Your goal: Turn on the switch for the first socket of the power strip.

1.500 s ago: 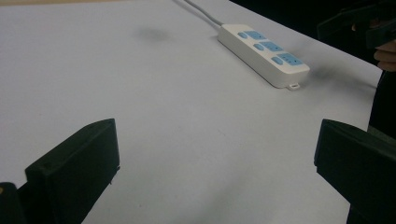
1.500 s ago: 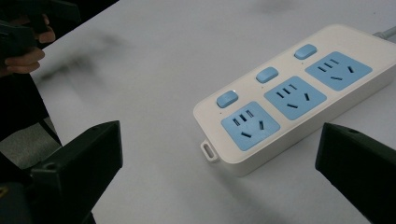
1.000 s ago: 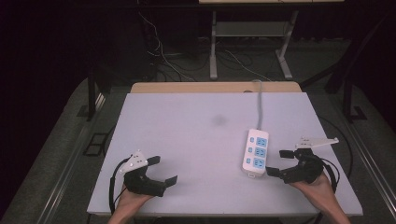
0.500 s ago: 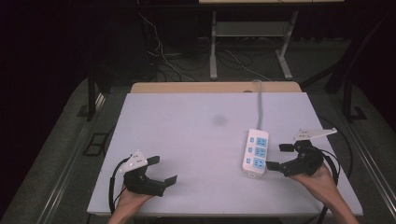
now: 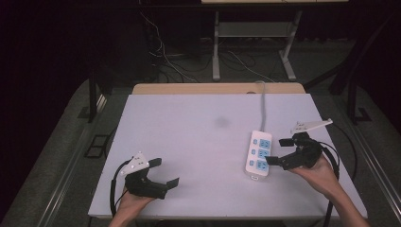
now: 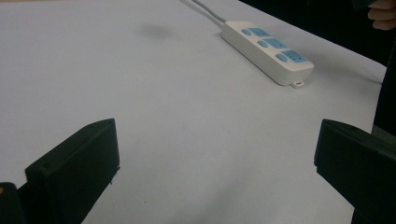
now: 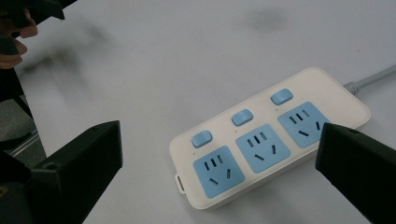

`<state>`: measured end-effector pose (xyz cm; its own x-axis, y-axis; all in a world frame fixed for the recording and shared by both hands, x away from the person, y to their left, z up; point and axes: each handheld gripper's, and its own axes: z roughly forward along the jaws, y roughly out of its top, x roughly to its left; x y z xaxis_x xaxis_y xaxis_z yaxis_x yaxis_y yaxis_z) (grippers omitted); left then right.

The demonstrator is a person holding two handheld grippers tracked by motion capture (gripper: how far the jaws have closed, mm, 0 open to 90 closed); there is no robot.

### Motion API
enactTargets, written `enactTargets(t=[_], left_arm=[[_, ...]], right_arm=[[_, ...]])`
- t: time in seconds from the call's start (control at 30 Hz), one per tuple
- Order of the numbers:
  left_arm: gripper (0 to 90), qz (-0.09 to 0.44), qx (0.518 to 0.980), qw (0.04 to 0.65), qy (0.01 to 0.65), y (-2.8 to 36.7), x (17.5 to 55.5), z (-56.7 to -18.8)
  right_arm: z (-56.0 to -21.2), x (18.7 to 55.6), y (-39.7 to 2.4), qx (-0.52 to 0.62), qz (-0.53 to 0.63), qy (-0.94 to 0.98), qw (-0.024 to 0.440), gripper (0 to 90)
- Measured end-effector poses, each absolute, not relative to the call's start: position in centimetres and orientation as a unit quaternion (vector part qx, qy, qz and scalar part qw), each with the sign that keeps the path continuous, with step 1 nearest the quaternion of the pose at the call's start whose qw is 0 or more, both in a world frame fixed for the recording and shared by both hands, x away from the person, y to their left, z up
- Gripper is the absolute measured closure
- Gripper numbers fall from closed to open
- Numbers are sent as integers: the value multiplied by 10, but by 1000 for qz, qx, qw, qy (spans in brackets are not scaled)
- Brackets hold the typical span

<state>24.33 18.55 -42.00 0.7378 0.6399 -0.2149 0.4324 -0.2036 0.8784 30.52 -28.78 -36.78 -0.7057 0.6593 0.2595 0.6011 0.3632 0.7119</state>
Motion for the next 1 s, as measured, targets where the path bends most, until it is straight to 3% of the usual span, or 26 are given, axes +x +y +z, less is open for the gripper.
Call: enactTargets(t=[1.0], left_arm=[[0,97,770,526,348,185,243,-420]], right_arm=[[-353,348,-275,399,383,832,31,3]])
